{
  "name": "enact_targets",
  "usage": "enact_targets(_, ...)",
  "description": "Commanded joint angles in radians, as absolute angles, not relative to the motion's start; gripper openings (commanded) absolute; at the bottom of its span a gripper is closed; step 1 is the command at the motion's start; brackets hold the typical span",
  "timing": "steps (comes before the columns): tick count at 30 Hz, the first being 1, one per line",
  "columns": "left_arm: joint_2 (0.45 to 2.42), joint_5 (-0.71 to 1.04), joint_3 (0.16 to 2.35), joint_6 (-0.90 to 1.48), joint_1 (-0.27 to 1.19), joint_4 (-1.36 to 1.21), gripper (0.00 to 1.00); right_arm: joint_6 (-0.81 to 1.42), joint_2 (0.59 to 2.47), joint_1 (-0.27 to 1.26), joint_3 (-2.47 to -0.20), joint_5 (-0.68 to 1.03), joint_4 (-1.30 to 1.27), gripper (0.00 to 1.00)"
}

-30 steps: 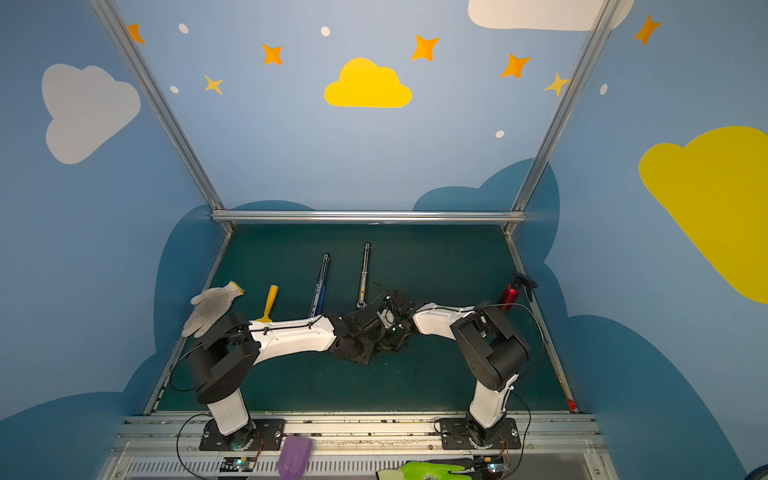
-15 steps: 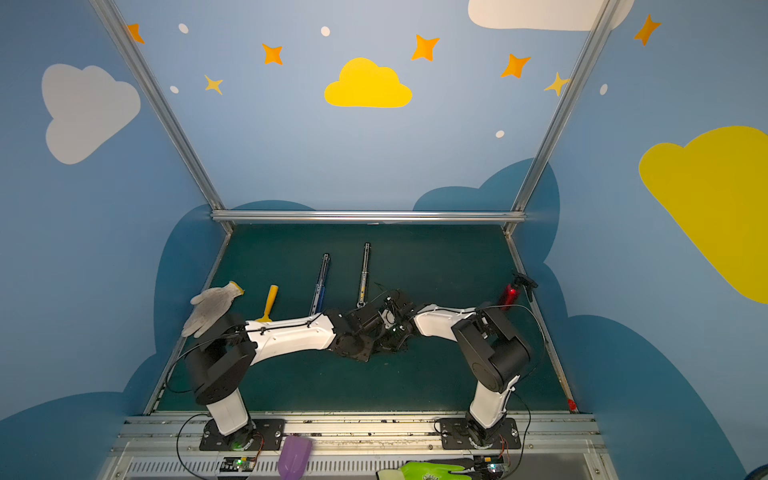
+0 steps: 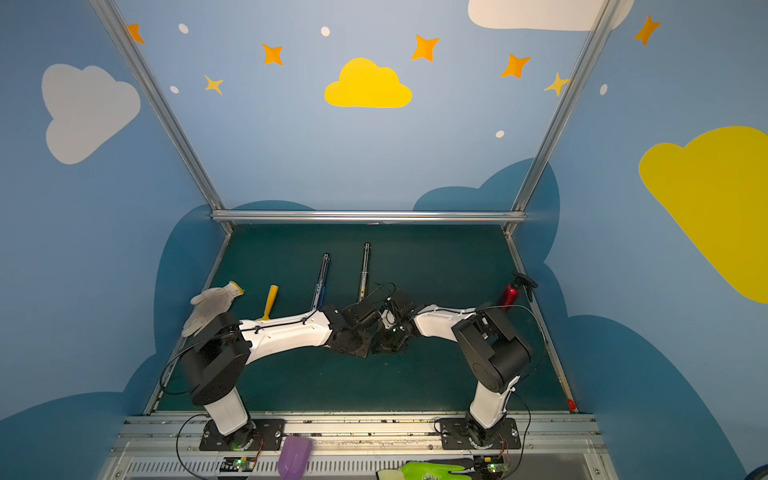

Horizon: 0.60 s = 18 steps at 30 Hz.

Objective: Load the staples into the stapler

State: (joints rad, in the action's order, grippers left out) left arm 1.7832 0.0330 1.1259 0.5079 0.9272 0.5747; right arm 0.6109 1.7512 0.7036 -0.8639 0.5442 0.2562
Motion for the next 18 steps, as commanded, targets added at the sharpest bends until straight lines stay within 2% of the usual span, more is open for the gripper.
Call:
enact_targets(1, 1.832, 0.052, 1.130, 0.498, 0.922, 0.577, 0.07, 0.618, 1.733, 0.702, -0.834, 0.499, 0.275, 0.08)
enact_targets(4, 1.855, 0.052, 1.132, 0.500, 0.919, 0.578, 0.11, 0.620, 1.730, 0.698, -0.828, 0.501, 0.272, 0.08)
enact_targets(7, 1.856, 0.049, 1.135, 0.502, 0.919, 0.579, 0.21, 0.620, 1.732, 0.696, -0.828, 0.502, 0.270, 0.08)
enact_targets(9, 1.849, 0.038, 1.134, 0.506, 0.919, 0.580, 0.23, 0.620, 1.730, 0.695, -0.828, 0.503, 0.269, 0.08)
enact_targets(12, 1.847, 0.034, 1.136, 0.504, 0.914, 0.581, 0.23, 0.619, 1.731, 0.695, -0.827, 0.505, 0.269, 0.08)
enact_targets(16, 1.851, 0.034, 1.133, 0.506, 0.911, 0.580, 0.16, 0.620, 1.731, 0.693, -0.827, 0.505, 0.267, 0.08)
enact_targets(18, 1.853, 0.028, 1.131, 0.509, 0.910, 0.580, 0.16, 0.619, 1.729, 0.692, -0.827, 0.506, 0.266, 0.08)
